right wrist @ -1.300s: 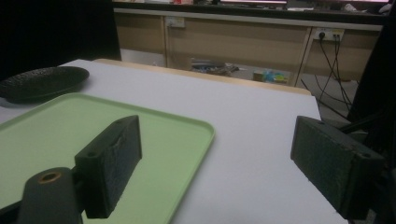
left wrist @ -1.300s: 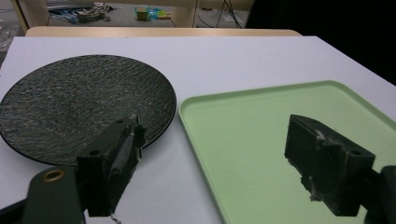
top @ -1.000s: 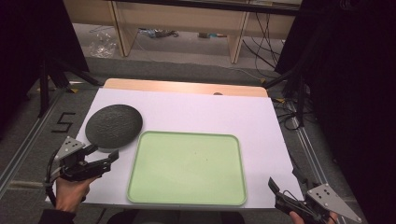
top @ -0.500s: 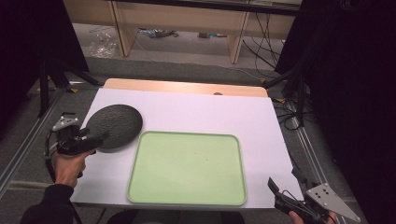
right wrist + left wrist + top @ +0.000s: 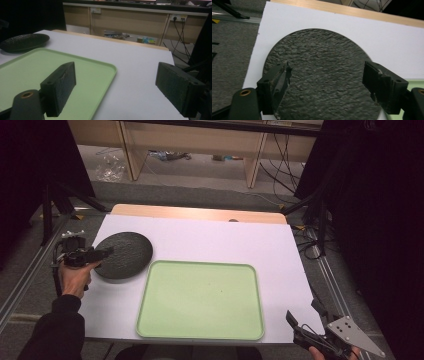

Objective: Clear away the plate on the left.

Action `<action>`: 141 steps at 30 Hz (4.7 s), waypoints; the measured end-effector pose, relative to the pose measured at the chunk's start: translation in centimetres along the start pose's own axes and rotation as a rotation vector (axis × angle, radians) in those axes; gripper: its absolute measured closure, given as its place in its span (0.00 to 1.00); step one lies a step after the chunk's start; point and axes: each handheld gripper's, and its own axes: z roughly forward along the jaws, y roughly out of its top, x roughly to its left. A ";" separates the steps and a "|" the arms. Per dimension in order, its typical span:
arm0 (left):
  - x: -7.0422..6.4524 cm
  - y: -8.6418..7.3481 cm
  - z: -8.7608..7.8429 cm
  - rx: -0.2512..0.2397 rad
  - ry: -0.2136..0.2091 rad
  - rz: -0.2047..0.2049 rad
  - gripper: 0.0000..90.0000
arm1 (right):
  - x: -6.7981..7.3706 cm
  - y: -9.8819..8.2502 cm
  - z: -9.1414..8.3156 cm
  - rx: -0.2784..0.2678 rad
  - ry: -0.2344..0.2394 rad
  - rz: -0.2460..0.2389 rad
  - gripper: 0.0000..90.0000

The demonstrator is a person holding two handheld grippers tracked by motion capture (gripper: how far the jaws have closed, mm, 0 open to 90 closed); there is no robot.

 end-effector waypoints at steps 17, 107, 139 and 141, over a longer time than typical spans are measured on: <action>5.5 0.6 2.7 0.097 -0.040 -0.102 0.23 | 0.0 0.0 0.0 0.016 0.004 0.002 0.20; -0.9 6.6 -0.7 0.012 -0.052 -0.005 0.96 | 0.2 0.0 -0.2 0.029 0.018 -0.037 0.20; 0.9 4.0 2.2 0.180 -0.236 -0.104 0.86 | 0.2 0.1 -0.2 0.027 0.037 -0.029 0.20; 1.2 3.9 2.3 0.164 -0.255 -0.131 0.87 | 0.2 0.1 -0.1 0.012 0.038 -0.031 0.20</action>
